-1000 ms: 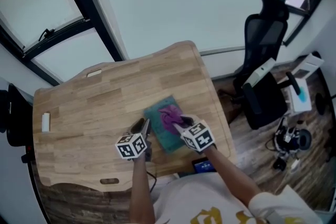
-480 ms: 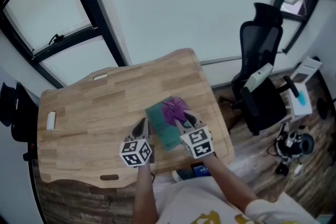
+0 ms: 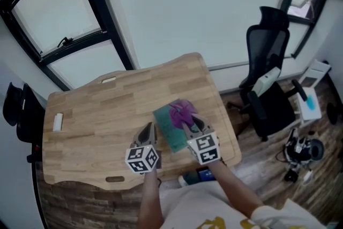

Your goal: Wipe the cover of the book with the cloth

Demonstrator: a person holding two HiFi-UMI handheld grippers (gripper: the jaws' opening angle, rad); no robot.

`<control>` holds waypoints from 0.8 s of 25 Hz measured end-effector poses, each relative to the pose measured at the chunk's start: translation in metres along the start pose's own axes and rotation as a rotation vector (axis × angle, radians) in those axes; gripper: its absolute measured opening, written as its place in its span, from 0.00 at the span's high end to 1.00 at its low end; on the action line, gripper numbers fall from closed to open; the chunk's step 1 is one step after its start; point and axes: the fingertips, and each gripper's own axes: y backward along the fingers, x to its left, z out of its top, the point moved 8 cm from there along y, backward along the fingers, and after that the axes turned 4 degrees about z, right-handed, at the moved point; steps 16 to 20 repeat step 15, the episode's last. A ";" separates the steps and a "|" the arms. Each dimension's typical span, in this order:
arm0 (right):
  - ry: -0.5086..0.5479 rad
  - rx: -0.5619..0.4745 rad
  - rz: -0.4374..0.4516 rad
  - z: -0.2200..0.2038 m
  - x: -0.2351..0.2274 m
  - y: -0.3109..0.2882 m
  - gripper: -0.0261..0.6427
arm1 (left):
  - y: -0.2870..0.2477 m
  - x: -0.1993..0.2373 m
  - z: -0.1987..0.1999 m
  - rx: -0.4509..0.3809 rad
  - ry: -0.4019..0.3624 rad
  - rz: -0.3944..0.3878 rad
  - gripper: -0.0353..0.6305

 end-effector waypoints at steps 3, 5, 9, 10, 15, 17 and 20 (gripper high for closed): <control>0.009 -0.003 0.002 0.000 0.001 0.003 0.82 | 0.002 -0.003 0.001 -0.003 -0.016 0.001 0.94; 0.015 -0.008 0.006 -0.001 0.001 0.003 0.82 | 0.002 -0.004 0.002 -0.007 -0.022 0.001 0.94; 0.023 -0.015 0.013 -0.005 0.002 0.004 0.82 | 0.004 -0.007 0.000 -0.003 -0.030 0.003 0.94; 0.022 -0.014 0.015 -0.006 0.002 0.005 0.82 | 0.004 -0.007 0.000 -0.001 -0.032 0.004 0.94; 0.018 -0.008 0.014 -0.005 0.001 0.009 0.82 | 0.006 -0.009 -0.001 -0.003 -0.042 0.004 0.94; 0.018 -0.008 0.014 -0.005 0.001 0.009 0.82 | 0.006 -0.009 -0.001 -0.003 -0.042 0.004 0.94; 0.018 -0.008 0.014 -0.005 0.001 0.009 0.82 | 0.006 -0.009 -0.001 -0.003 -0.042 0.004 0.94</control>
